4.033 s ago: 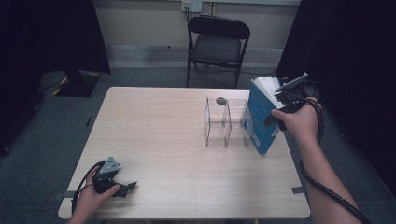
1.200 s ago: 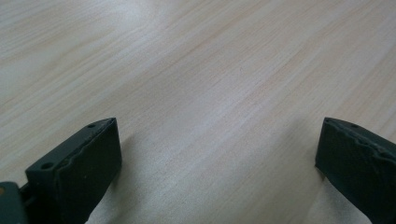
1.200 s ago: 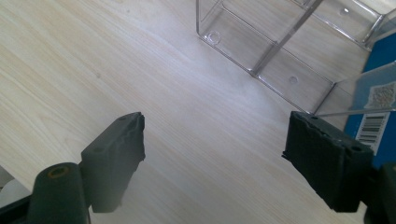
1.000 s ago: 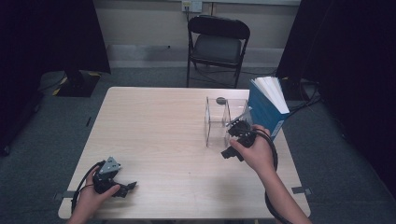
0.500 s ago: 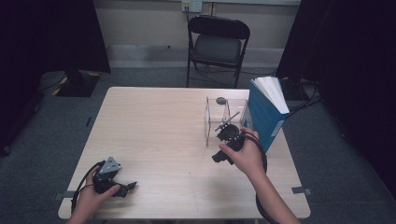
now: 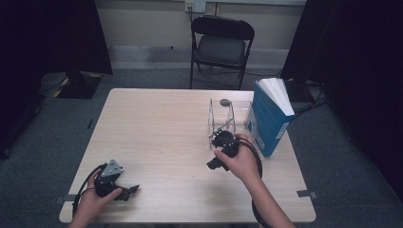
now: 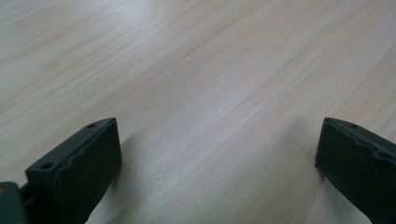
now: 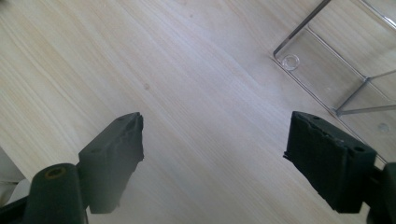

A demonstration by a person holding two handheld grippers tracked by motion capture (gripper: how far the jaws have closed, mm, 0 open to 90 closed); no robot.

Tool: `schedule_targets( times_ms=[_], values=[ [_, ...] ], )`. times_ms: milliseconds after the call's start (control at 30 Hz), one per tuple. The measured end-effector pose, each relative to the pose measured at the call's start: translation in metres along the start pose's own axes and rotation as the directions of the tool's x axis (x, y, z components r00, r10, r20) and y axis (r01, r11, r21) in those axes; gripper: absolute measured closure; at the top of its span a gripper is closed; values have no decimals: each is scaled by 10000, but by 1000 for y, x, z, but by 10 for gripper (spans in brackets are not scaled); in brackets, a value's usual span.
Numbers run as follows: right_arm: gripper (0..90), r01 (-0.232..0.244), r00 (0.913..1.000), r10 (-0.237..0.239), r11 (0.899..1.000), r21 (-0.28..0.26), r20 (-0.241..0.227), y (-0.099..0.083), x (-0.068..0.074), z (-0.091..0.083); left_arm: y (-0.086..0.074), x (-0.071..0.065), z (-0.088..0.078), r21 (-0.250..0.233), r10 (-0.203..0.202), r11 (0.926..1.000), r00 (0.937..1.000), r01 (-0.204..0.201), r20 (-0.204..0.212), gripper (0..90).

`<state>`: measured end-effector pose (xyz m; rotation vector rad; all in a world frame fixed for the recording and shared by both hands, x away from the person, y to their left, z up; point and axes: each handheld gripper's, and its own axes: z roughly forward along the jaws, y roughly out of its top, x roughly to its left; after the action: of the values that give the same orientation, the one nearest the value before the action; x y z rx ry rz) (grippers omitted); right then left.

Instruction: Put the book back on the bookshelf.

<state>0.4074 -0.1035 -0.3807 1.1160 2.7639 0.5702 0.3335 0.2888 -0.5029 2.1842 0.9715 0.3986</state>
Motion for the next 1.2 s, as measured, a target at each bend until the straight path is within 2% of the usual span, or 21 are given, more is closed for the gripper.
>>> schedule_targets(
  times_ms=[33, 767, 1200],
  values=[
    [181, 50, 10000, -50, 10000, -46, 71, 1, 1, 1, 0, 0, 0, 22, 7, 10000, 10000, -7, 4, 0],
    [181, 367, 9978, -362, 9993, 80, -550, 7, 18, 26, 0, 0, 0, 39, 8, 10000, 10000, -8, 3, 0],
    [184, 740, 9942, -728, 9972, 132, -798, 12, 28, 39, 0, 0, 0, 16, 5, 10000, 10000, -5, 2, 0]
  ],
)
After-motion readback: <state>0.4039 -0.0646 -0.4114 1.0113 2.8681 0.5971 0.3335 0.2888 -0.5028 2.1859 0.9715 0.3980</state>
